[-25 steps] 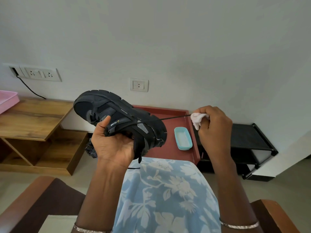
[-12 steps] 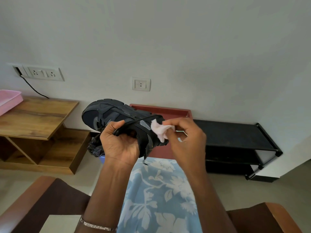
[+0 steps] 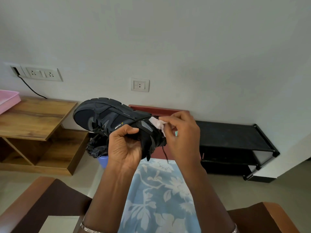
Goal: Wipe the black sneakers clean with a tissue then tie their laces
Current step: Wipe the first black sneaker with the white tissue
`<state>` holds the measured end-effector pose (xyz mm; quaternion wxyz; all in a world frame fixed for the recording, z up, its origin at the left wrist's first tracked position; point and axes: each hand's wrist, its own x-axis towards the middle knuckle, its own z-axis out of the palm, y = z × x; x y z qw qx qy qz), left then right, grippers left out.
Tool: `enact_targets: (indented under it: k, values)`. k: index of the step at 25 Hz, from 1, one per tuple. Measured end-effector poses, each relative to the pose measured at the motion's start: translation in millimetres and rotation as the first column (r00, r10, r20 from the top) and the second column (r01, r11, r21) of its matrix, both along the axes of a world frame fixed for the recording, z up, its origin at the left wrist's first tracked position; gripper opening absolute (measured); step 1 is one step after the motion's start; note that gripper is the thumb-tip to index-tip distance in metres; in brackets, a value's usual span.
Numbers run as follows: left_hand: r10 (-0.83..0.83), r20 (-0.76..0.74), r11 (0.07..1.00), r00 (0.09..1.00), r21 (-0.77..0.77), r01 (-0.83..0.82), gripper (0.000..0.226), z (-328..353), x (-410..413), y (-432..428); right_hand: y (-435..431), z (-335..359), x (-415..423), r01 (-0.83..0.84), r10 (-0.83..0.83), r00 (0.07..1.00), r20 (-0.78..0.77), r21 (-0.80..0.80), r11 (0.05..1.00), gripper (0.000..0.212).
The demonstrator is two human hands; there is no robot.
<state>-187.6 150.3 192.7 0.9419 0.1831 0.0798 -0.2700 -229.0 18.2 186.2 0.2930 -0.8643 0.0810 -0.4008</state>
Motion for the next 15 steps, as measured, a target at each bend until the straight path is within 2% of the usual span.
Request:
enact_targets:
  k: [3,5,9,11,13,15]
  values:
    - [0.063,0.009,0.997,0.998,0.036,-0.063,0.041,-3,7,3,14,-14,-17,-0.029,0.028,1.000,0.001,0.064,0.998,0.023]
    - [0.064,0.033,0.997,0.997,0.030,-0.065,0.044,-2,8,7,30,-20,-27,-0.080,0.075,0.996,0.053,0.100,0.992,0.024]
    - [-0.007,0.081,1.000,0.997,-0.022,0.009,0.038,-1,5,12,40,-9,-22,-0.147,0.141,0.986,0.090,0.067,0.987,0.026]
    - [-0.039,0.089,0.996,0.995,-0.077,0.046,0.044,-3,6,15,37,0,-18,-0.183,0.176,0.981,0.087,0.078,0.980,0.029]
    - [-0.081,0.109,0.995,0.991,-0.053,0.087,0.043,-1,3,17,37,5,-16,-0.246,0.241,0.968,0.067,0.081,0.966,0.025]
    - [-0.139,0.120,0.990,0.983,-0.015,0.142,0.032,0,-3,14,44,10,-17,-0.309,0.308,0.951,0.028,0.083,0.947,0.015]
